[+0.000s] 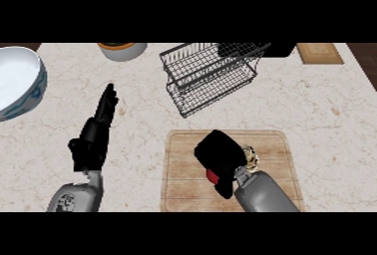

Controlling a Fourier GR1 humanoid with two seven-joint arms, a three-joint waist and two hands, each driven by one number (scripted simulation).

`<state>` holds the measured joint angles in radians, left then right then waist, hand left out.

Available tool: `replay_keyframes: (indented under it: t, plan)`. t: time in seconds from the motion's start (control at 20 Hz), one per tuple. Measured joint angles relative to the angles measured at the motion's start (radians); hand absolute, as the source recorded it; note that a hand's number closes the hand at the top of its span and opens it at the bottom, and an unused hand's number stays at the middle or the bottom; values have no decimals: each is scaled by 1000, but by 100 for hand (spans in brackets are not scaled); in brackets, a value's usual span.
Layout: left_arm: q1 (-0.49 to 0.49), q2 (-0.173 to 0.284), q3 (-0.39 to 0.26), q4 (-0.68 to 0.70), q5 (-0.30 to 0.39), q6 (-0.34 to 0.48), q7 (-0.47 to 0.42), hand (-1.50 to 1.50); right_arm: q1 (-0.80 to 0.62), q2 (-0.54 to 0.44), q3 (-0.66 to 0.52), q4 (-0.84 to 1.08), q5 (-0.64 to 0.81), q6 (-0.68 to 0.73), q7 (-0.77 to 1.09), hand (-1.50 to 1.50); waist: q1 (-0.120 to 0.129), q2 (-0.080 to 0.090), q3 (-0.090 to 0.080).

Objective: Pick the tomato from the cutting board and place it in the tiered basket

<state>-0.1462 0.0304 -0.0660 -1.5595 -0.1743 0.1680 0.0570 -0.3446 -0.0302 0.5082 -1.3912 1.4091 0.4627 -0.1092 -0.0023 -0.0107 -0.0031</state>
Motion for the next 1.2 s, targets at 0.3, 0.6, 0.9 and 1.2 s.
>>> replay_keyframes:
  t: [0.3, 0.6, 0.9, 1.2]
  plan:
    - [9, 6, 2, 0, 11, -17, -14, 0, 19, 23, 82, -58, 10, 50, 358, 150, 6, 4, 1]
    - [24, 3, -5, -37, 6, -16, 14, 0, -15, 28, 122, -186, -24, 74, 579, 150, 7, 7, 3]
    - [34, -3, -11, -41, -1, -10, 7, 0, -119, 30, 77, -424, -89, 203, 727, 150, 3, 7, 3]
    - [8, -7, 2, 9, -3, -6, -15, 0, -303, 28, -52, -605, -255, 358, 856, 150, 4, 6, 2]
